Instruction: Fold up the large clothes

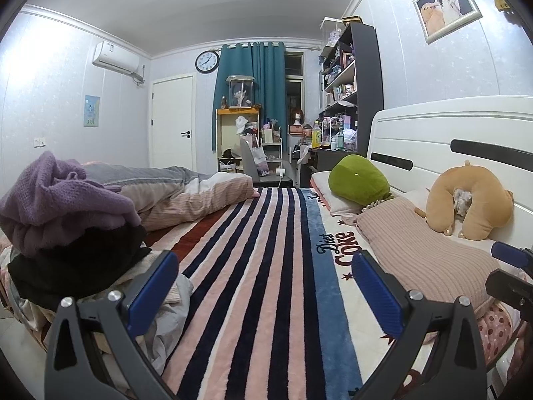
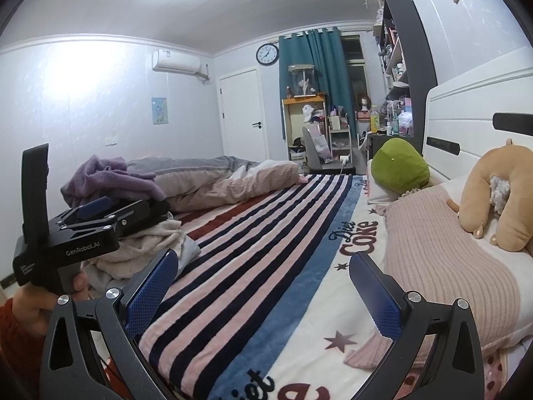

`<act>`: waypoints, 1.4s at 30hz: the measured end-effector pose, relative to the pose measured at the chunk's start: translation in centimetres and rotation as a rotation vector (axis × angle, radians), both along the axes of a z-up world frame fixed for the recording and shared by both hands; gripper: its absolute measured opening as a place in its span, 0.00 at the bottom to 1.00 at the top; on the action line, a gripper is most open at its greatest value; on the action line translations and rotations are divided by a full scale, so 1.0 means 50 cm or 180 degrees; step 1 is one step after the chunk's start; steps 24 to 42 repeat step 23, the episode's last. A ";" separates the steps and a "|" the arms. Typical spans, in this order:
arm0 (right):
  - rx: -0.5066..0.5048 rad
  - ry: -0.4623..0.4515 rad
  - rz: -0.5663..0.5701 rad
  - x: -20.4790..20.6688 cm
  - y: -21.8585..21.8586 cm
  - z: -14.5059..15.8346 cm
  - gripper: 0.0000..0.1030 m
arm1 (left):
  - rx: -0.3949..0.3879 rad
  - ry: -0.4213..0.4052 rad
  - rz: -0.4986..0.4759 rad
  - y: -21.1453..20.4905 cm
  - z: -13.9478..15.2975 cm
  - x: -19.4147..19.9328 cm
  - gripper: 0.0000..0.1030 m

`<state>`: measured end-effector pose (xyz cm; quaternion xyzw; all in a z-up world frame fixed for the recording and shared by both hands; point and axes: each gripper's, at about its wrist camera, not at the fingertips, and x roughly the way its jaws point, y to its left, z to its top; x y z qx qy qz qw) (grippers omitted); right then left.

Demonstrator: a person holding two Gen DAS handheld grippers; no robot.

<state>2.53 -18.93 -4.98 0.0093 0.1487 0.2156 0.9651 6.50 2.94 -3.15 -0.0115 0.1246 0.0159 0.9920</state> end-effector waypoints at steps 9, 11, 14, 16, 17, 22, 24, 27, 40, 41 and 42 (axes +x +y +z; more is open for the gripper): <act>0.0006 -0.0005 -0.0015 -0.003 0.000 0.000 1.00 | 0.0006 0.0002 -0.0004 -0.001 -0.001 -0.002 1.00; 0.0010 -0.0009 -0.0029 -0.005 0.002 0.001 1.00 | 0.0010 0.0004 -0.0014 -0.002 -0.002 -0.003 0.99; 0.0015 -0.0012 -0.0039 -0.008 0.002 0.003 1.00 | 0.0008 0.0004 -0.0016 -0.002 -0.002 -0.003 0.99; 0.0013 -0.0013 -0.0037 -0.008 0.003 0.002 1.00 | 0.0010 0.0002 -0.0014 -0.002 -0.001 -0.003 0.99; 0.0013 -0.0013 -0.0037 -0.008 0.003 0.002 1.00 | 0.0012 0.0002 -0.0014 -0.002 -0.001 -0.003 1.00; 0.0015 -0.0010 -0.0037 -0.008 0.003 0.002 1.00 | 0.0029 0.0027 -0.0104 -0.005 -0.003 -0.004 1.00; 0.0014 -0.0011 -0.0040 -0.008 0.003 0.001 1.00 | 0.0036 0.0013 -0.0077 -0.007 -0.002 -0.006 1.00; 0.0014 -0.0011 -0.0040 -0.008 0.003 0.001 1.00 | 0.0036 0.0013 -0.0077 -0.007 -0.002 -0.006 1.00; 0.0014 -0.0011 -0.0040 -0.008 0.003 0.001 1.00 | 0.0036 0.0013 -0.0077 -0.007 -0.002 -0.006 1.00; 0.0014 -0.0011 -0.0040 -0.008 0.003 0.001 1.00 | 0.0036 0.0013 -0.0077 -0.007 -0.002 -0.006 1.00; 0.0014 -0.0011 -0.0040 -0.008 0.003 0.001 1.00 | 0.0036 0.0013 -0.0077 -0.007 -0.002 -0.006 1.00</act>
